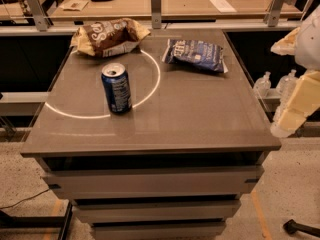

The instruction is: Move pepsi can near brown chip bag

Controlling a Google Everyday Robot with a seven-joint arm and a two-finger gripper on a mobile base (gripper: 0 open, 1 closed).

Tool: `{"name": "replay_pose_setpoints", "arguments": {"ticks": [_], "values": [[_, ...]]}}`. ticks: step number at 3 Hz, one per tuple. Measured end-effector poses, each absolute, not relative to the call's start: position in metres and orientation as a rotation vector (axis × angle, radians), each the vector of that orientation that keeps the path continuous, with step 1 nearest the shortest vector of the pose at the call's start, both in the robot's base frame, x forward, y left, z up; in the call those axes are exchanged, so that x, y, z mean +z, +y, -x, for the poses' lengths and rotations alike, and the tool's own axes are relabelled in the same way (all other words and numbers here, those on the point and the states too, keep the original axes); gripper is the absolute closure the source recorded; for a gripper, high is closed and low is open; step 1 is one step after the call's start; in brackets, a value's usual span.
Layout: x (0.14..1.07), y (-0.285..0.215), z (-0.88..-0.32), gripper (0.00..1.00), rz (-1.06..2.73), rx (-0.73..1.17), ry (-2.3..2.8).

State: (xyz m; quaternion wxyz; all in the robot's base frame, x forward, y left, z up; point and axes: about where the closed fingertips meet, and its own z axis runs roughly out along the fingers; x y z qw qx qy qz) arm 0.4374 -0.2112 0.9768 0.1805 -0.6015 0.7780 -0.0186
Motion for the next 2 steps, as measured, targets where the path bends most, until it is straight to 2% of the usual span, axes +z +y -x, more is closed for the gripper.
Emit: {"name": "replay_pose_setpoints", "arguments": {"ticks": [2], "values": [[0.96,-0.196,-0.433,0.0,1.518,0.253,2.022]]}}
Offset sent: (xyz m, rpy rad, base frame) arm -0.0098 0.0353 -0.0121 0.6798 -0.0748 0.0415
